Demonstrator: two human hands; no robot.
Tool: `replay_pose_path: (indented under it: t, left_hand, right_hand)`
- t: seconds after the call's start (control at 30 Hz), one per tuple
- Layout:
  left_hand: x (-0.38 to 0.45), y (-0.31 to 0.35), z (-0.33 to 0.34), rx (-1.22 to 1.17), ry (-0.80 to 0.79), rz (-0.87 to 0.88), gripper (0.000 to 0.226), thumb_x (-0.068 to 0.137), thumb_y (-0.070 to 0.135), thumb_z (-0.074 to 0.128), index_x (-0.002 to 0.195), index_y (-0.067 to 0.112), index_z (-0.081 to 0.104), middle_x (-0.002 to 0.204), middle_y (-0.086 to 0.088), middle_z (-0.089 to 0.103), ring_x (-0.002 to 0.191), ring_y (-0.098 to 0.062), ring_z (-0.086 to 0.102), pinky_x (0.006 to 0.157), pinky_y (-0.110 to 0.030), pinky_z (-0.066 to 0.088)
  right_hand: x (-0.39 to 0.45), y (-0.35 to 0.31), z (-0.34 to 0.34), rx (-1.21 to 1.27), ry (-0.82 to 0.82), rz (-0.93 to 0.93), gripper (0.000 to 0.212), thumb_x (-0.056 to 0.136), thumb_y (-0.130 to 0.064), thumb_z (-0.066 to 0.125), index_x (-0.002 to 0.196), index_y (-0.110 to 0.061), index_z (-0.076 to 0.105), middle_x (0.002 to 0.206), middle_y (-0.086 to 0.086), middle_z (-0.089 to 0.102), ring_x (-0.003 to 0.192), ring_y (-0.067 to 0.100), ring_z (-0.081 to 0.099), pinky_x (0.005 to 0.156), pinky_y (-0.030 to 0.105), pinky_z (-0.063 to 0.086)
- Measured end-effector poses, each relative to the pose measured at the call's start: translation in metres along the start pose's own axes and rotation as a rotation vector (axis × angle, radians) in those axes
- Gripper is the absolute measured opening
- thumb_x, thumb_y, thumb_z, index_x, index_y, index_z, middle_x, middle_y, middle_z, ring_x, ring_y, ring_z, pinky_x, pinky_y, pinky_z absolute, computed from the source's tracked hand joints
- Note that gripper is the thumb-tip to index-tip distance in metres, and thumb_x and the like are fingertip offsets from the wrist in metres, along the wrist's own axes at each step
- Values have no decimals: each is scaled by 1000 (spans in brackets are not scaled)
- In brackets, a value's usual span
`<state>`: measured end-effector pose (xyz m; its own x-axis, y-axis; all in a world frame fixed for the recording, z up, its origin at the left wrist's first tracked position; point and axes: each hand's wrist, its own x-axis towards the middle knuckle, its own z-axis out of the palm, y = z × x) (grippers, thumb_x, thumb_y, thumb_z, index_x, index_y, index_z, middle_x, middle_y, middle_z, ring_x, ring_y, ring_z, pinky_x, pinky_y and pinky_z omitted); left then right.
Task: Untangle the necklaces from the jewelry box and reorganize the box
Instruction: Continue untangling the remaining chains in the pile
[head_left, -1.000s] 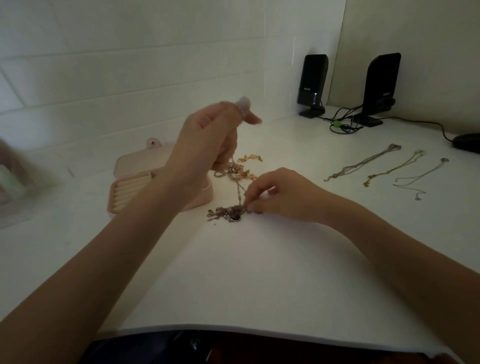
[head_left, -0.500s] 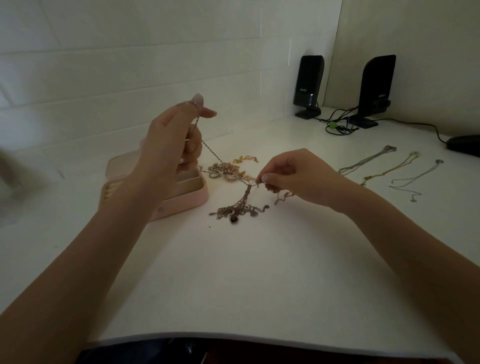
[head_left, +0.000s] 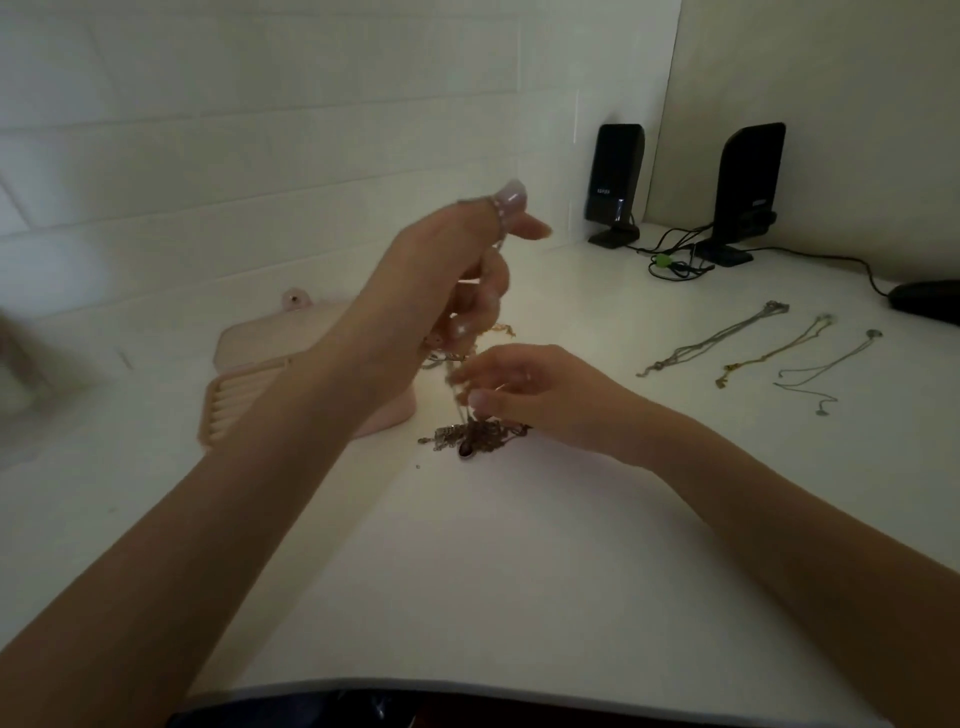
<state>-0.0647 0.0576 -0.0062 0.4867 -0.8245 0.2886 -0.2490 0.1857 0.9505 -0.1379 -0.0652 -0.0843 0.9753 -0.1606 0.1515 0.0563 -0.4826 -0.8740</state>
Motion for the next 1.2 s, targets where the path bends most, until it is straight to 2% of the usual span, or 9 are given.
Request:
replay_pose_path:
  t: [0.07, 0.27, 0.43, 0.57, 0.77, 0.87, 1.0, 1.13, 1.2]
  left_hand:
    - [-1, 4, 2, -6, -29, -27, 39, 81, 53, 46, 92, 20, 64, 47, 8, 40, 36, -7, 25, 37, -14, 20]
    - [-15, 6, -29, -61, 64, -119, 47, 79, 62, 48, 89, 20, 64, 47, 7, 29, 36, -6, 17, 42, -18, 6]
    - [-37, -4, -57, -77, 167, -182, 52, 82, 64, 42, 90, 18, 65, 48, 6, 24, 37, -6, 14, 42, -19, 4]
    - [-52, -4, -71, -110, 240, -196, 49, 76, 64, 45, 78, 21, 68, 46, 7, 22, 34, -5, 15, 43, -16, 4]
    - [-68, -13, -78, 248, 198, -304, 40, 88, 52, 48, 73, 22, 71, 44, 5, 30, 36, -9, 18, 37, -13, 13]
    - [-77, -24, -78, 598, 51, -331, 48, 65, 68, 55, 78, 25, 73, 46, 6, 41, 38, -7, 32, 34, -15, 24]
    - [-82, -34, -74, 658, -36, -396, 49, 72, 66, 54, 72, 20, 71, 47, 0, 45, 39, -12, 36, 33, -16, 26]
    - [-77, -42, -78, 621, 58, -477, 87, 41, 96, 41, 68, 21, 73, 43, -6, 48, 31, -15, 34, 33, -13, 23]
    - [-77, -42, -81, 624, -1, -485, 87, 40, 98, 44, 69, 21, 73, 42, -5, 49, 29, -14, 33, 32, -13, 23]
  right_hand:
    - [0, -1, 2, 10, -4, -27, 5, 91, -16, 64, 90, -18, 68, 96, 7, 72, 84, 9, 66, 84, 22, 51]
    - [-3, -5, -16, 429, 18, 55, 22, 100, -18, 44, 85, -8, 57, 72, 11, 66, 69, 21, 66, 76, 34, 53]
    - [-7, -6, -25, 239, 16, 64, 27, 94, -30, 53, 84, -9, 66, 58, 2, 45, 49, 11, 38, 50, 18, 40]
    - [-11, -7, -33, 48, -104, 78, 41, 76, -48, 63, 90, -10, 73, 59, -1, 45, 55, 12, 39, 55, 19, 41]
    - [-12, -1, -39, -147, -127, 158, 9, 85, -25, 70, 85, -17, 75, 65, -3, 66, 51, 8, 50, 52, 22, 45]
    - [-11, -3, -39, -145, -75, 154, 11, 88, -23, 67, 88, -13, 72, 66, -2, 68, 52, 10, 53, 51, 21, 43]
    - [-9, -5, -40, -66, 31, 162, 15, 93, -21, 60, 90, -7, 65, 61, 4, 65, 42, 14, 49, 39, 19, 35]
    - [-8, -4, -43, -106, 127, 182, 17, 95, -21, 56, 91, -6, 63, 45, 2, 49, 33, 15, 36, 36, 19, 30]
    - [-9, -6, -44, -73, 151, 171, 16, 96, -19, 53, 89, -8, 61, 42, 1, 49, 31, 15, 37, 36, 19, 28]
